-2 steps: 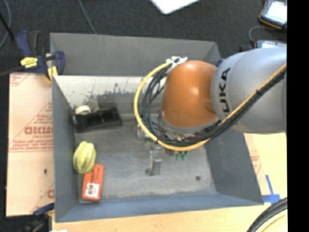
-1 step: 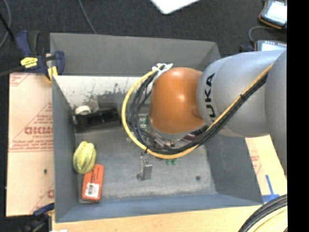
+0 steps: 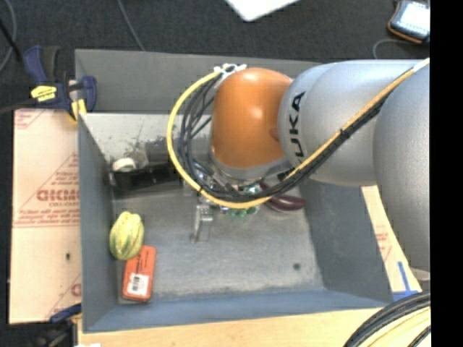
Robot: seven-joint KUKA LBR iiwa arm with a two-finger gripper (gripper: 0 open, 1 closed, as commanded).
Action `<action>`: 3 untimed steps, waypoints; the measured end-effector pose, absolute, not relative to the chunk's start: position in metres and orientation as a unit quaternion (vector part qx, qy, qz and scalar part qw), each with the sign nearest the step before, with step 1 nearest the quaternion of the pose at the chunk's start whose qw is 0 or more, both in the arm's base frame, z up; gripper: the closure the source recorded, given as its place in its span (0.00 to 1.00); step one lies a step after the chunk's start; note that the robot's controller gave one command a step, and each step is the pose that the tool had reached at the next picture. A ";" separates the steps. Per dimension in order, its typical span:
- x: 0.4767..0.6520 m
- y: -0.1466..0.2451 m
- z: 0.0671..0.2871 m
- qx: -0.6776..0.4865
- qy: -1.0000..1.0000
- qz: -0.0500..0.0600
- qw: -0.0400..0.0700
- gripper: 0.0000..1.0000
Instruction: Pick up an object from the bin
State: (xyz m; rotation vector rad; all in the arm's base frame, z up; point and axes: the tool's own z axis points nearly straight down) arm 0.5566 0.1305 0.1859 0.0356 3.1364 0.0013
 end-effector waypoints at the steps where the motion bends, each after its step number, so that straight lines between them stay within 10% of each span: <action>1: 0.575 0.145 0.186 -0.006 1.000 0.001 0.006 0.00; 3: 0.593 0.174 0.109 -0.075 0.997 0.002 0.010 0.00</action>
Offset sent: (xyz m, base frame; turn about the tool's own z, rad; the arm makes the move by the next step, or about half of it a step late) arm 0.0532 0.0508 -0.0578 -0.1132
